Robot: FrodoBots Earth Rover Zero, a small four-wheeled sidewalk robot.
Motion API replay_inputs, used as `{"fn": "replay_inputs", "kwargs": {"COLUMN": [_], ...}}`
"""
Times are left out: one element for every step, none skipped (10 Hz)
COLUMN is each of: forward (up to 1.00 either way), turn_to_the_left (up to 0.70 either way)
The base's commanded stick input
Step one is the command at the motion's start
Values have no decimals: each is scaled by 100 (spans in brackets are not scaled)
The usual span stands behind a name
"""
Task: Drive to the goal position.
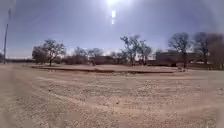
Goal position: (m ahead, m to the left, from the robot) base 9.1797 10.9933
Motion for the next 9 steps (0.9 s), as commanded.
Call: {"fn": "replay_inputs", "kwargs": {"forward": [100,100,100,100,100,100,100,100,100], "turn_to_the_left": [27,27,27,27,27,27,27,27,27]}}
